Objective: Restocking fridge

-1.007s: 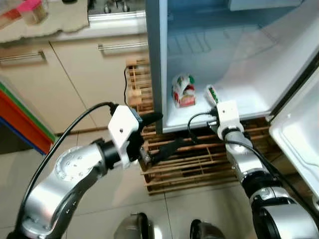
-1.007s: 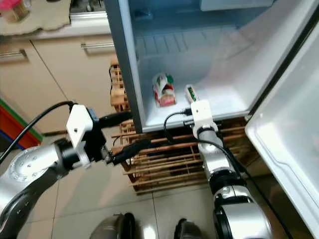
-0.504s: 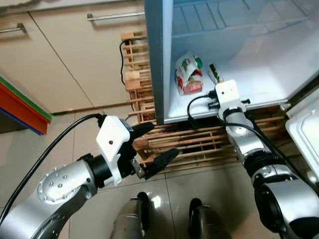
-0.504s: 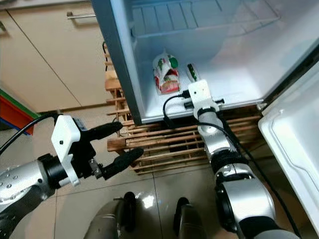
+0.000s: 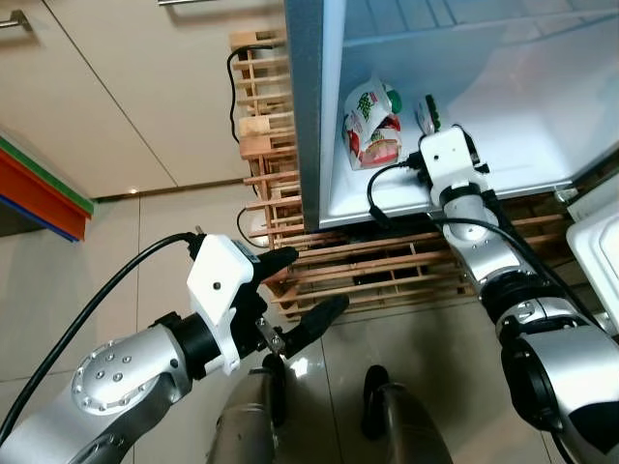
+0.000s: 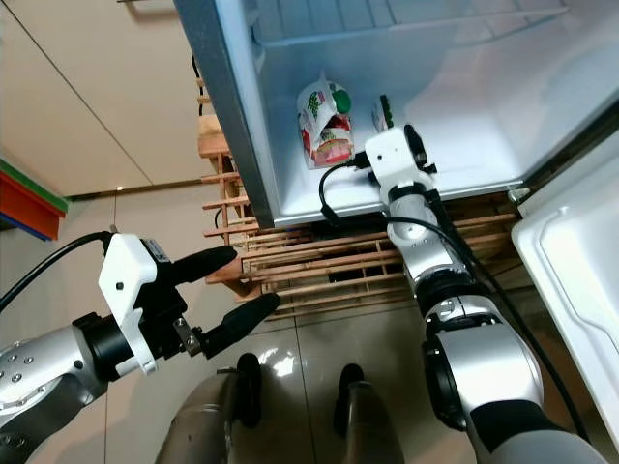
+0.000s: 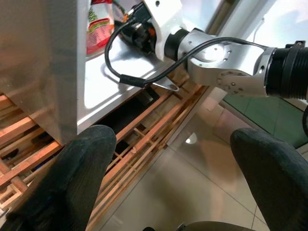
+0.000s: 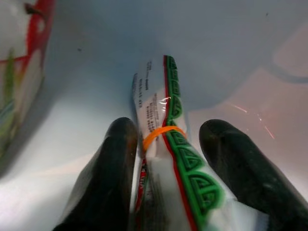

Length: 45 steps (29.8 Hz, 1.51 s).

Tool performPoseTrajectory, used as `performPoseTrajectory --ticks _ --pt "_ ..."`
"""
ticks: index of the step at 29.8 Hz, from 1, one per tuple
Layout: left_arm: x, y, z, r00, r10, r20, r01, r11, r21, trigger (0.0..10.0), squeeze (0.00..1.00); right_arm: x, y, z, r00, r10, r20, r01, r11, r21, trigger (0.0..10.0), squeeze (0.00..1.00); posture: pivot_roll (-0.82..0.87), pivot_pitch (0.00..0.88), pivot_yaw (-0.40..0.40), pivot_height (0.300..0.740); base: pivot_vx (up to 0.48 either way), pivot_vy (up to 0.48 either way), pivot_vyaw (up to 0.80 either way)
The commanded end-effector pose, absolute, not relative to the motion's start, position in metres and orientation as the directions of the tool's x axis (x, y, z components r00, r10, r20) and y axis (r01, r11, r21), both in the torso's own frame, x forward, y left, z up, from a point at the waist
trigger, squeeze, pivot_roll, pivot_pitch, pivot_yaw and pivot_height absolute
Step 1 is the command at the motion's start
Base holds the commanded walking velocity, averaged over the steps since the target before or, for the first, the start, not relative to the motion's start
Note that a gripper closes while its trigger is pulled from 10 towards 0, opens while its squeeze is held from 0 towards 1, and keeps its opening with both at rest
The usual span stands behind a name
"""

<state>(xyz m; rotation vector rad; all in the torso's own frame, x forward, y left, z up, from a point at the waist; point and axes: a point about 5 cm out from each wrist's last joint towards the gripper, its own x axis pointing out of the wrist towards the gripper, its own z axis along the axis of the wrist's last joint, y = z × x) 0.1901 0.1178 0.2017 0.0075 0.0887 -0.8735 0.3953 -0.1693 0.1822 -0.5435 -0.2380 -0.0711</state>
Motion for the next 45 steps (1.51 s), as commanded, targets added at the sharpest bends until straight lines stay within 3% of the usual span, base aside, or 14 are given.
performPoseTrajectory --ticks 1,15,32,35,38,45 --pt "0.188 0.115 0.198 0.634 -0.768 -0.094 0.768 0.639 -0.047 10.0 0.0 0.396 -0.173 0.187 0.964 -0.013 0.267 0.148 0.859 -0.49 10.0 1.0 0.34 0.397 0.017 0.74 0.0 0.0 0.0" --pt "0.196 0.11 0.186 0.629 -0.771 -0.097 0.766 0.636 -0.092 10.0 0.0 0.391 -0.173 0.192 0.953 0.045 0.299 0.083 0.912 -0.401 10.0 1.0 0.28 0.346 -0.007 0.74 0.0 0.0 0.0" --pt "0.228 0.104 0.16 0.649 -0.756 -0.093 0.743 0.655 -0.137 10.0 0.0 0.357 -0.173 0.185 0.945 0.1 0.312 0.004 0.949 -0.315 10.0 1.0 0.19 0.187 -0.045 0.74 0.0 0.0 0.0" --pt "0.241 0.104 0.151 0.699 -0.71 -0.085 0.696 0.703 -0.149 10.0 0.0 0.331 -0.175 0.183 0.956 0.079 0.284 0.0 0.963 -0.268 10.0 1.0 0.14 0.115 -0.038 0.74 0.0 0.0 0.0" --pt "0.248 0.103 0.144 0.746 -0.662 -0.081 0.643 0.746 -0.171 10.0 0.0 0.314 -0.175 0.176 0.964 0.054 0.259 0.009 0.972 -0.237 10.0 1.0 0.13 0.1 -0.034 0.74 0.0 0.0 0.0" --pt "0.281 0.116 0.131 0.895 -0.438 -0.089 0.411 0.885 -0.22 10.0 0.0 0.281 -0.185 0.155 0.976 -0.034 0.217 0.075 0.98 -0.186 10.0 1.0 0.06 0.011 -0.015 0.74 0.0 0.0 0.0"
